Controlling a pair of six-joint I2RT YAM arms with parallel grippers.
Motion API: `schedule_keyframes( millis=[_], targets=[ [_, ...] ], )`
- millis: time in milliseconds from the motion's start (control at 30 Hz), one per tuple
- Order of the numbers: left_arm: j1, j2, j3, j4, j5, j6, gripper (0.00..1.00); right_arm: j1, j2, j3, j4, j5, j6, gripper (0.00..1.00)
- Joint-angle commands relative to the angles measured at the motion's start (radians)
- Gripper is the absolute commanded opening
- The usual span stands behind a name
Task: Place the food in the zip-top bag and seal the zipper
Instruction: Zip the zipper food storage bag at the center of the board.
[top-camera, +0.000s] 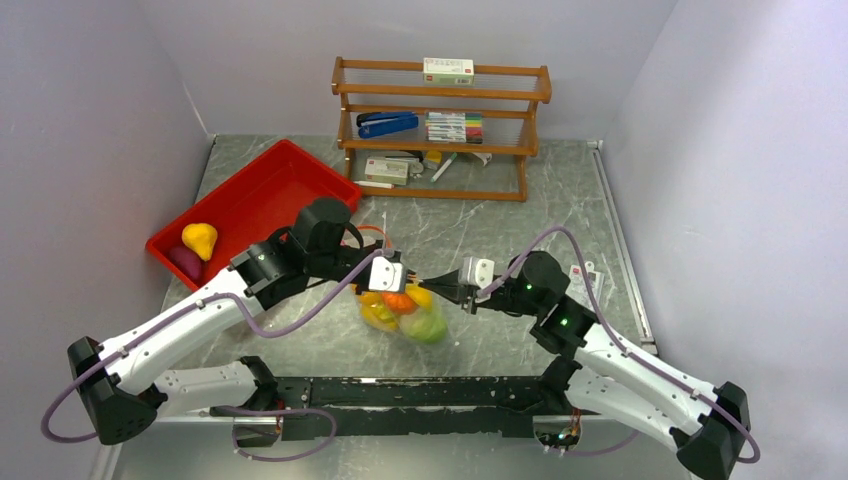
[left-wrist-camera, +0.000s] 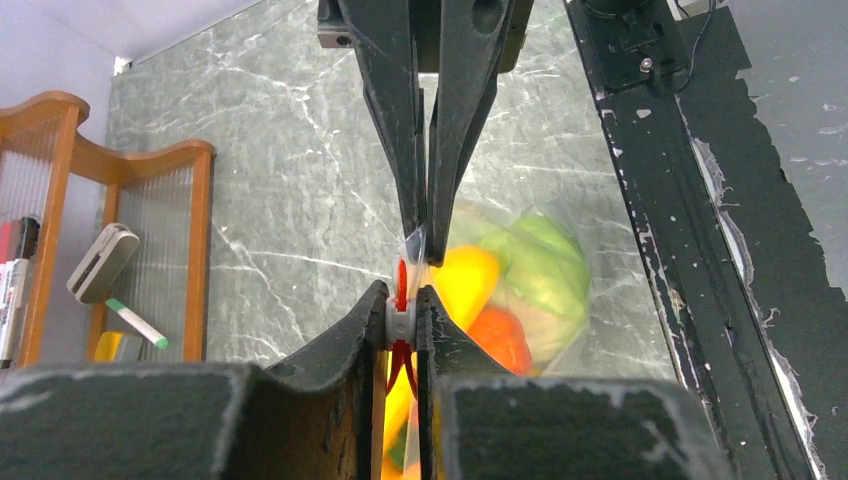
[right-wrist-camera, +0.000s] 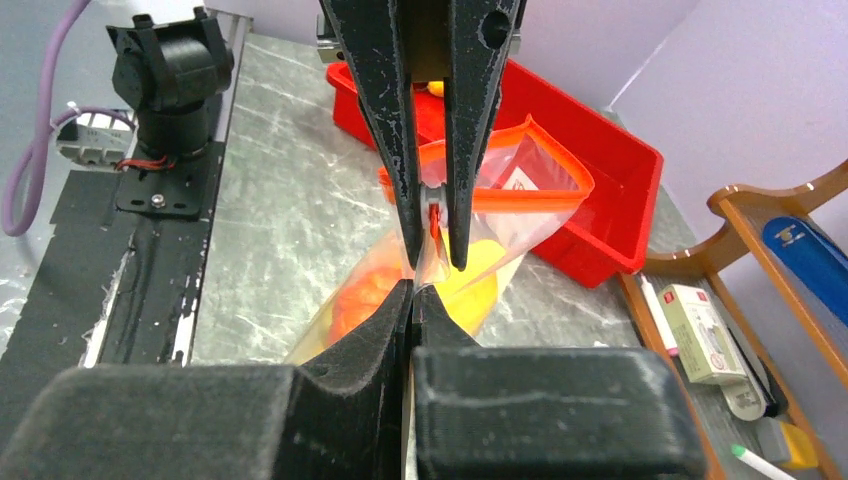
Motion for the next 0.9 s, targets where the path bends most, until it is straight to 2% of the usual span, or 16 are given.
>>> schedule_keyframes(
  millis=[0,200,233,267,300,333,433,533,567,700,867],
  targets=[
    [0.051,-0.031,-0.031,-0.037,-0.001,0.015,0.07,0.004,-0.038,0.002,-0.002,0.014,-0.025,0.0],
    [0.056,-0.017,-0.009,-0.046,0.014,0.023,0.09,0.004,-0.018,0.004,0.007,0.023,0.01,0.0],
    [0.056,-0.014,-0.006,-0.037,0.031,0.016,0.08,0.004,-0.004,0.011,0.005,0.022,0.022,0.09],
    [0.056,-0.012,-0.004,-0.026,0.048,0.01,0.07,0.005,0.012,0.02,-0.002,0.005,0.028,0.24],
    [0.057,-0.01,-0.003,-0.013,0.053,0.007,0.07,0.005,0.029,0.031,-0.012,-0.008,0.033,0.3],
    [0.057,-0.008,-0.002,-0.002,0.058,0.005,0.07,0.005,0.046,0.044,-0.019,-0.022,0.039,0.31],
    [0.056,0.006,0.006,0.004,0.069,0.009,0.07,0.015,0.066,0.062,-0.027,0.004,0.052,0.31],
    [0.057,0.024,0.024,-0.016,0.078,0.021,0.07,0.019,0.057,0.071,-0.039,0.069,0.042,0.18],
    [0.057,0.026,0.026,-0.016,0.08,0.022,0.07,0.021,0.059,0.076,-0.044,0.081,0.042,0.17],
    [0.056,0.029,0.025,0.005,0.092,0.013,0.08,0.023,0.093,0.113,-0.068,0.099,0.051,0.25],
    [0.056,0.04,0.033,0.01,0.109,0.012,0.08,0.025,0.13,0.14,-0.091,0.121,0.042,0.21]
  ],
)
